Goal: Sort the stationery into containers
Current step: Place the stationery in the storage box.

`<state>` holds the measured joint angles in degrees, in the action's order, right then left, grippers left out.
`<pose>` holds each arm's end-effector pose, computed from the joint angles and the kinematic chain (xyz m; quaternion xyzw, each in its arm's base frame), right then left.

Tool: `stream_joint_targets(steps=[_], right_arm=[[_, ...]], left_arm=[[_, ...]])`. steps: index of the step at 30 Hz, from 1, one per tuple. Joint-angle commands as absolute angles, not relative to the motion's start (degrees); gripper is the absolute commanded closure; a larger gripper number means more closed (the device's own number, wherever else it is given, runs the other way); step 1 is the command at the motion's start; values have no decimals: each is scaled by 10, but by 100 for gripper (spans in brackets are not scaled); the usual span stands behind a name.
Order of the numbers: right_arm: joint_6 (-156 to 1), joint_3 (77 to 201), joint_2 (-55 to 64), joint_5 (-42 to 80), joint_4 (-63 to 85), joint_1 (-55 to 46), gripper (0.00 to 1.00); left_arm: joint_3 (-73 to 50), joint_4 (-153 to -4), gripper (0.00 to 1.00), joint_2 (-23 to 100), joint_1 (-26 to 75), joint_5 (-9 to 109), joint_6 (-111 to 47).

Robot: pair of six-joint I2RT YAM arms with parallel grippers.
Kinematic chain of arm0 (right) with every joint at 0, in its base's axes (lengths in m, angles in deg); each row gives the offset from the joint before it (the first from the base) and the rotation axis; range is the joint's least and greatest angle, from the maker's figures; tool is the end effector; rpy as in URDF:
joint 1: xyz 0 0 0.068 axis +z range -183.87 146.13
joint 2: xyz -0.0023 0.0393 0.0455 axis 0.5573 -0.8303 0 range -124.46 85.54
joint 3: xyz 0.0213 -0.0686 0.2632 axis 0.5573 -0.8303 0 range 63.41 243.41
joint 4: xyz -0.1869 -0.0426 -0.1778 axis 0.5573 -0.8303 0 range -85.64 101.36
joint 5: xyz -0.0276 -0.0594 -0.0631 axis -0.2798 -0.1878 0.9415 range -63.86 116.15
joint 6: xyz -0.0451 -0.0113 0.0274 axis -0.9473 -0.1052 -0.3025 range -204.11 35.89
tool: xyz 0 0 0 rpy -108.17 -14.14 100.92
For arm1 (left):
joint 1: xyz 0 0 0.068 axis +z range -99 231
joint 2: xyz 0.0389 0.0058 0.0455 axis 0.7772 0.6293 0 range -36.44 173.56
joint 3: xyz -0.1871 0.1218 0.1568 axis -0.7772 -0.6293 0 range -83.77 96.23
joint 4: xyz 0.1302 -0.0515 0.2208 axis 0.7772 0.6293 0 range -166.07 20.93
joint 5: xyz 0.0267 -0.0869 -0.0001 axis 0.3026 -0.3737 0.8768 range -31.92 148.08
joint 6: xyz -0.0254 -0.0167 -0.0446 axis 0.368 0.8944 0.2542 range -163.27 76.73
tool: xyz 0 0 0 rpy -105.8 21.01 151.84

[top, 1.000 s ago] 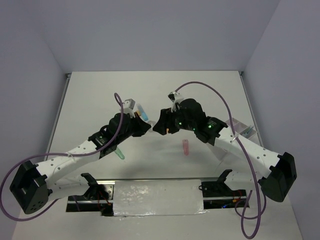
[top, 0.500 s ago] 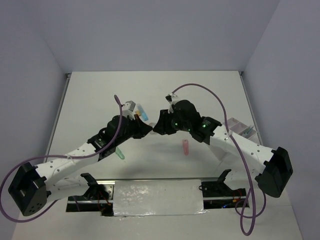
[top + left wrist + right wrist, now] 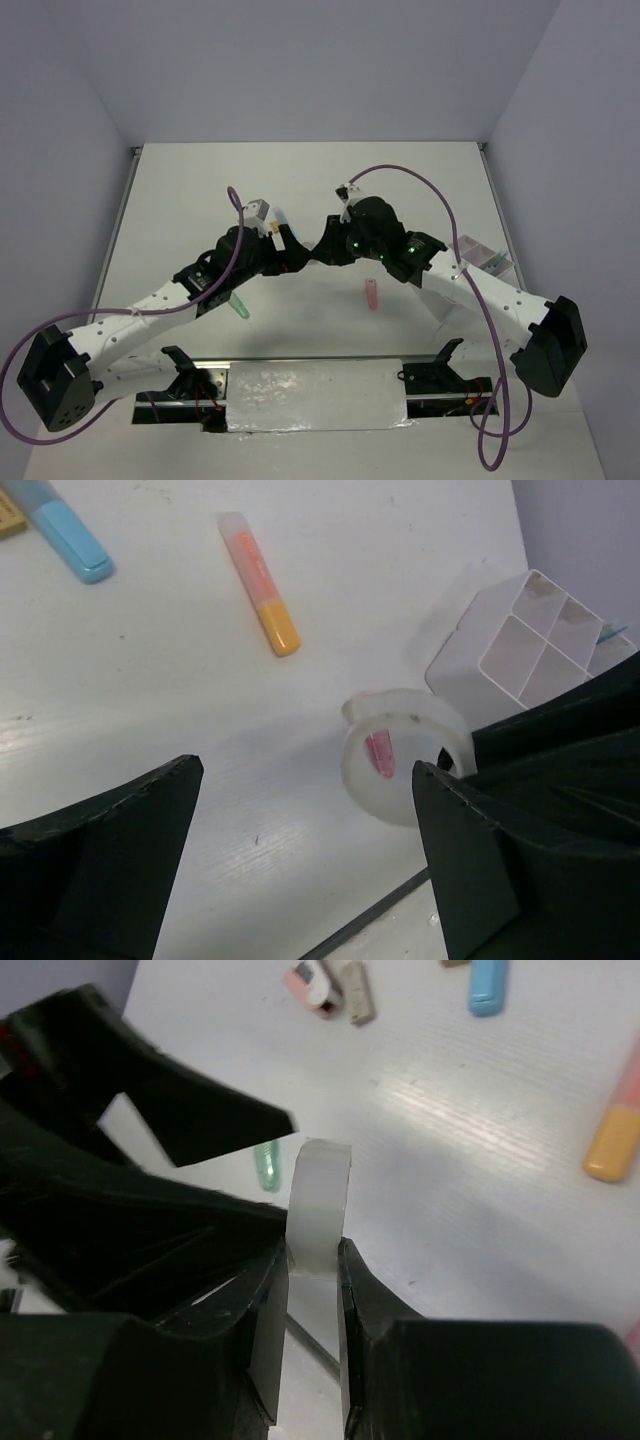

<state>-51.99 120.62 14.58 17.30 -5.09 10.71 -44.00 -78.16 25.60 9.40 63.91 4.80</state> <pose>0.1959 0.2008 0.3082 -0.1320 0.8551 0.3607 0.3483 0.1881 -0.1622 0.2715 -0.0753 0.8160 -0.3735 0.4346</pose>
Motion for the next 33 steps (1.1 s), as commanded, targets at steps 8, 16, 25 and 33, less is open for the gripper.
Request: stream_joint_targets(steps=[8, 16, 25, 33], right_arm=[[-573, 1215, 259, 338, -223, -84, 100], [-596, 1251, 282, 538, -351, -246, 100], [-558, 1313, 221, 636, -415, -323, 100], [-557, 1255, 214, 589, -341, -377, 100]], left_arm=[[-251, -440, 1, 235, 104, 798, 16], [-216, -307, 1, 187, 107, 896, -79], [-269, -319, 1, 184, 122, 914, -99], [-282, -341, 1, 163, 134, 876, -116]])
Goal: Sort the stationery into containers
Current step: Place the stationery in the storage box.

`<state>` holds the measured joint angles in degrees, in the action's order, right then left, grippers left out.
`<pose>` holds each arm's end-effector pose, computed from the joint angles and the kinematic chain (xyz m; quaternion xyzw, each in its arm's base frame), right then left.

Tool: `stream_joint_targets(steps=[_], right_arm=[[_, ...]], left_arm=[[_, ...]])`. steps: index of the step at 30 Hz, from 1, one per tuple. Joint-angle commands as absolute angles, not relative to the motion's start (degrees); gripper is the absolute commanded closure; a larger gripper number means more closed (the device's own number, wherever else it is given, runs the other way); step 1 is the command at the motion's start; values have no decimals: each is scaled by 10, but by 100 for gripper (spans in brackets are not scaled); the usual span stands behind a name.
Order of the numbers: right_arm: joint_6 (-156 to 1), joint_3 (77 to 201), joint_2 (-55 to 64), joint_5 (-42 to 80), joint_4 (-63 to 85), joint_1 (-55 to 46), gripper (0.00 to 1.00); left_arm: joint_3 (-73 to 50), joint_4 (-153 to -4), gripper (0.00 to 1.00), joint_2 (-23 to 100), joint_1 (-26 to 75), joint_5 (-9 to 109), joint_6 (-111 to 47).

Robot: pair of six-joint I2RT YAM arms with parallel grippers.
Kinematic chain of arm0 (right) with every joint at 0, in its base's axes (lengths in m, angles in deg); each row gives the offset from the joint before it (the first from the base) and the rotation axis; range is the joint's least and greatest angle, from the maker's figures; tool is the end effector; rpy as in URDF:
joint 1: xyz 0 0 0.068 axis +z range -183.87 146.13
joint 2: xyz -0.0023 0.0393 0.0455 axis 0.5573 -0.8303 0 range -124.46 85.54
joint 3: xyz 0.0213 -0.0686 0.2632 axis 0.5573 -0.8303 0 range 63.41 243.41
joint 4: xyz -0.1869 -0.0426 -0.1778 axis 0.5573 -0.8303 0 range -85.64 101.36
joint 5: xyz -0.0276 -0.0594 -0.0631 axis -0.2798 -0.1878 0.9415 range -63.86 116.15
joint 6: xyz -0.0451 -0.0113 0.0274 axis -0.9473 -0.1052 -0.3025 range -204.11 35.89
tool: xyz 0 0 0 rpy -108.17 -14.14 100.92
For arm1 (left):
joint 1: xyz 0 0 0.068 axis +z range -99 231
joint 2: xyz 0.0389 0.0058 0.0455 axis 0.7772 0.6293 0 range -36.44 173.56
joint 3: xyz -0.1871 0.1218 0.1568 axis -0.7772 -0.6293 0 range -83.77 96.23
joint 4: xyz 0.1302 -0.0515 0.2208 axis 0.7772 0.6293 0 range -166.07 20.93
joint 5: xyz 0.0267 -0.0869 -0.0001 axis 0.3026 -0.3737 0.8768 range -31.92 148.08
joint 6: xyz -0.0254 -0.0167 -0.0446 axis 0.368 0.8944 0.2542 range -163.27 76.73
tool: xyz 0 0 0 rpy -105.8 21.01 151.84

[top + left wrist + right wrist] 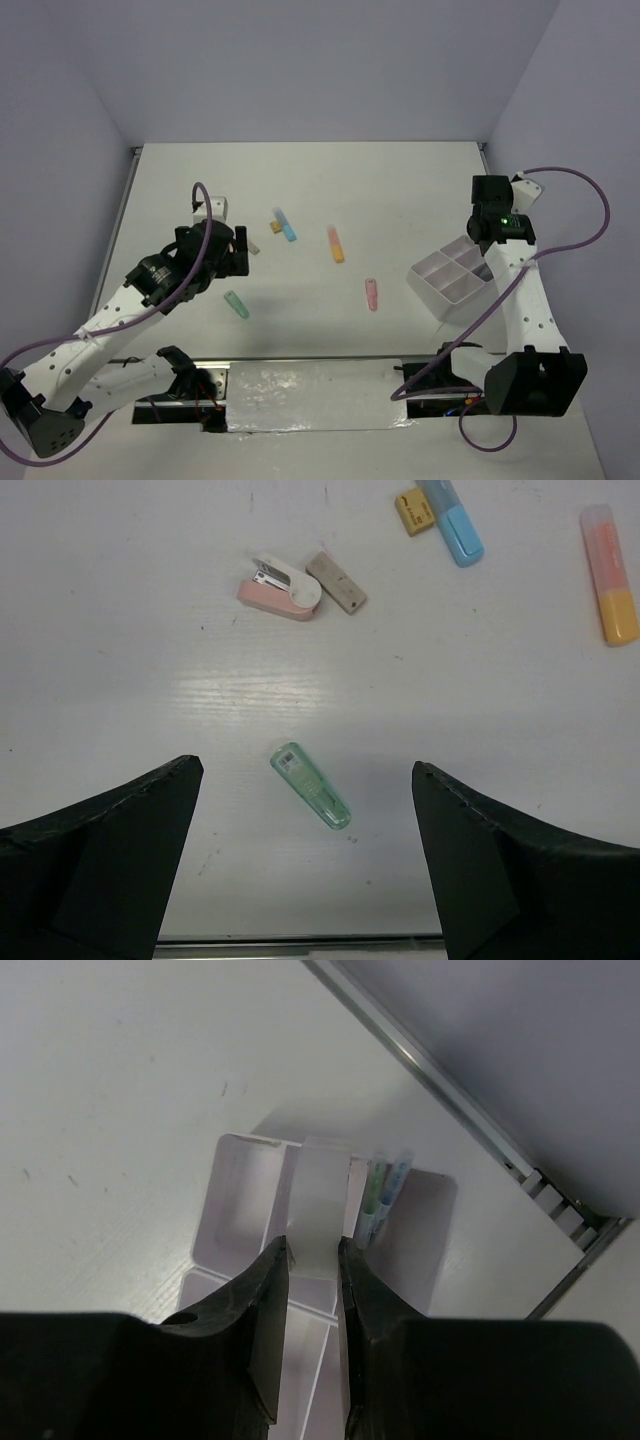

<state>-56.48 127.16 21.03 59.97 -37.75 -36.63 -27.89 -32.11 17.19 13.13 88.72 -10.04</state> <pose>0.2177 -0.0304 0.3293 0.3319 0.8411 -0.1962 0.3794 0.1563 -0.0986 0.3259 -0.0724 0.8838 -0.0333 0.4611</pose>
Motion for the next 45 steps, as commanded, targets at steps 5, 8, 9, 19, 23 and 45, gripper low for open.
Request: stream_joint_targets(steps=[5, 8, 9, 19, 23, 45], right_arm=[[-540, 1229, 208, 574, -334, -381, 100], [-535, 1205, 216, 556, -313, -381, 100], [-534, 1198, 217, 555, -311, -381, 100], [-534, 1160, 222, 552, -280, -381, 96], [-533, 1158, 218, 566, -285, -380, 90], [-597, 1221, 260, 458, -263, -342, 32]], left_arm=[[-284, -344, 1, 167, 133, 861, -122], [-284, -347, 1, 166, 134, 858, -124], [-284, -346, 1, 166, 134, 857, -125], [-285, -351, 1, 175, 133, 837, -134], [-285, -350, 1, 177, 133, 841, -133], [-285, -346, 1, 186, 132, 854, -128]])
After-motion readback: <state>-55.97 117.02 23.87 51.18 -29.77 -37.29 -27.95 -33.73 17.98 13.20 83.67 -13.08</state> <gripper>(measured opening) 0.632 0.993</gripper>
